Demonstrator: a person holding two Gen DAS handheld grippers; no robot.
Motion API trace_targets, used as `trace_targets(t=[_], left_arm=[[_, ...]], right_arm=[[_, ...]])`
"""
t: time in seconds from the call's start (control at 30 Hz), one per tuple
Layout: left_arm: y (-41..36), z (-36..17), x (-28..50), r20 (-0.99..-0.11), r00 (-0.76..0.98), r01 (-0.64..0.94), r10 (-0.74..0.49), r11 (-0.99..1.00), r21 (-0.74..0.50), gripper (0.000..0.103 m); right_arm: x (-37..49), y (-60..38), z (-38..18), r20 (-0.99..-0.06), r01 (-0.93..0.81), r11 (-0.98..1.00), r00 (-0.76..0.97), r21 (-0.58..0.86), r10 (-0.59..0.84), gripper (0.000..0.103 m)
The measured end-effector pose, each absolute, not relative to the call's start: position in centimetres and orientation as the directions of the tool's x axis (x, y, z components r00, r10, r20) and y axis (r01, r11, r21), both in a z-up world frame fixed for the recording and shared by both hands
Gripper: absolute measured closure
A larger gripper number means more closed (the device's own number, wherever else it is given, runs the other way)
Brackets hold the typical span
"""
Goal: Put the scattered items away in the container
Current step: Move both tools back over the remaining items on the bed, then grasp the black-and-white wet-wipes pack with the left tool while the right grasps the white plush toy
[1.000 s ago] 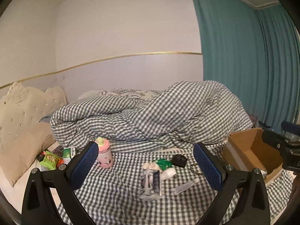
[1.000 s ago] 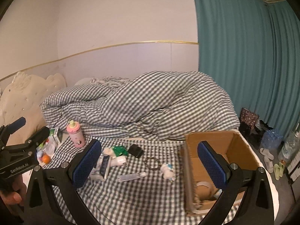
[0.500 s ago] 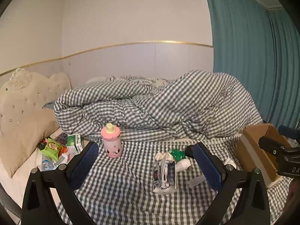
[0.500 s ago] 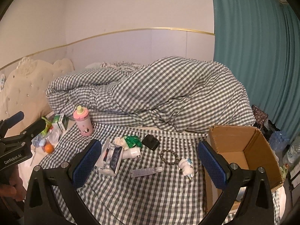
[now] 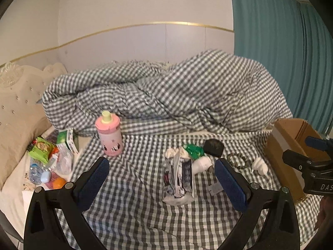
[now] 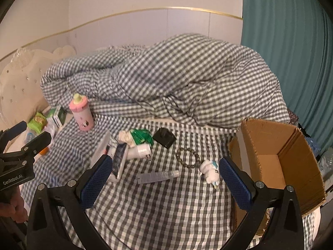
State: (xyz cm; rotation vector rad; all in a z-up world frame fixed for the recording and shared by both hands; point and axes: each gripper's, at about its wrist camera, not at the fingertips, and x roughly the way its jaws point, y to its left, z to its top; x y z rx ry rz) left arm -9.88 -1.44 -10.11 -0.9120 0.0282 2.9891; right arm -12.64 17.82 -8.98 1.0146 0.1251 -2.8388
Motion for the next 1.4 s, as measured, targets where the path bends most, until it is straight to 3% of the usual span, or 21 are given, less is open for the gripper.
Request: trace_targets(t=[0.43,0.73,0.97,1.4], left_arm=[[-0.6,-16.2,-13.9,-0.642,-0.765,-0.059,0.062,-0.998,-0.026,0.000],[0.1,-20.0,-16.5,-0.688,-0.721,-0.073,0.087,-0.996,-0.049,0.000],[0.5,-22.4,-18.0,-0.715,-0.691,-0.085,0.103,-0.995,-0.060,0.000],[1.8,-25.4,-19.8,-0.750,-0.650,-0.105,0.123,-0.992,-0.072,0.000]], right_arm=[[-16.8,20.7,-15.8,-0.725,0.114,-0.992,-0.688,-0.055,-0.039,0.001],[-20.1,22.7,-19.2,-0.764,0.090,-0.994,-0.645,-0.067,-0.007,0.007],[-22.4,23.8,-22.3,-0.806,0.065,-0.996,-0.592,-0.057,0.008,0.023],[-25.3,25.0,-25.4,-0.829,0.033,-0.994,-0.555,-0.104,0.068,0.024]])
